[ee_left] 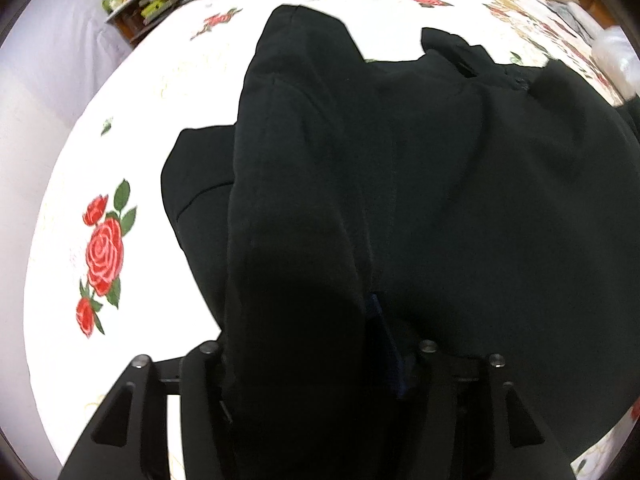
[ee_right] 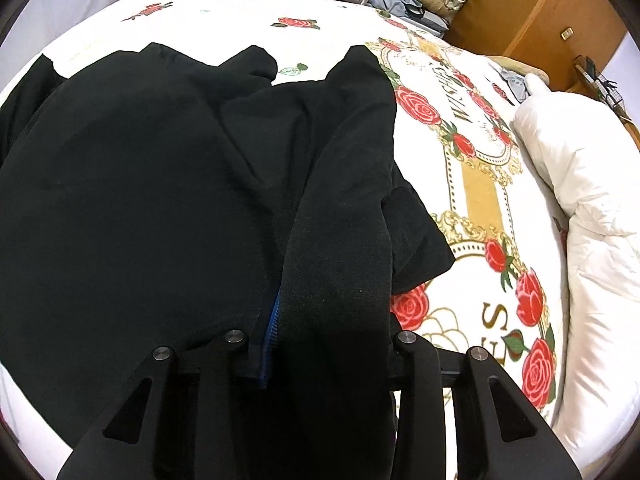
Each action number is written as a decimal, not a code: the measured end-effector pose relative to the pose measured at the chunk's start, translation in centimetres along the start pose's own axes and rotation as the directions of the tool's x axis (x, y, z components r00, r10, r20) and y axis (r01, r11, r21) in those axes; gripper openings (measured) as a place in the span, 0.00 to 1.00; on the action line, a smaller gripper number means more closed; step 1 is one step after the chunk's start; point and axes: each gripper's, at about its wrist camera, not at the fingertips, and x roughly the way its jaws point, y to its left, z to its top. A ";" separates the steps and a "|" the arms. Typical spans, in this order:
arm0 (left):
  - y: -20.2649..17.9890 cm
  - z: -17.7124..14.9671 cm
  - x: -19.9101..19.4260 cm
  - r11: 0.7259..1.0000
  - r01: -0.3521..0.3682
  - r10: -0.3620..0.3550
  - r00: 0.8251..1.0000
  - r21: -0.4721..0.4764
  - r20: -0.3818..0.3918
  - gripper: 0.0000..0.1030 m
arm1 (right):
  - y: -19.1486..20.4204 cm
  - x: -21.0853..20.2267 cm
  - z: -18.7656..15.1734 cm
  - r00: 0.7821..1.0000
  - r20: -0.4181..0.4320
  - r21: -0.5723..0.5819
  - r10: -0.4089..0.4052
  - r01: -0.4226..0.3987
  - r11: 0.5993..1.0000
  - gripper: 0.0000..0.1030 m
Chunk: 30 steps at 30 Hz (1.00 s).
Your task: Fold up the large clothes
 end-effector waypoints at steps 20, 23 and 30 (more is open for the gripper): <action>2.1 0.1 -3.8 0.996 0.039 -0.031 0.995 -0.082 0.091 0.32 | 1.3 -4.7 -0.2 0.993 0.096 0.036 -0.071 0.068 0.997 0.29; 2.2 0.1 -5.0 0.995 0.052 -0.042 0.993 -0.082 0.113 0.31 | 1.4 -6.2 0.0 0.991 0.124 0.047 -0.059 0.054 0.997 0.28; 3.0 -0.4 -8.0 0.993 0.089 -0.075 0.984 -0.078 0.165 0.30 | 1.8 -8.9 0.2 0.985 0.168 0.052 -0.040 0.032 0.998 0.27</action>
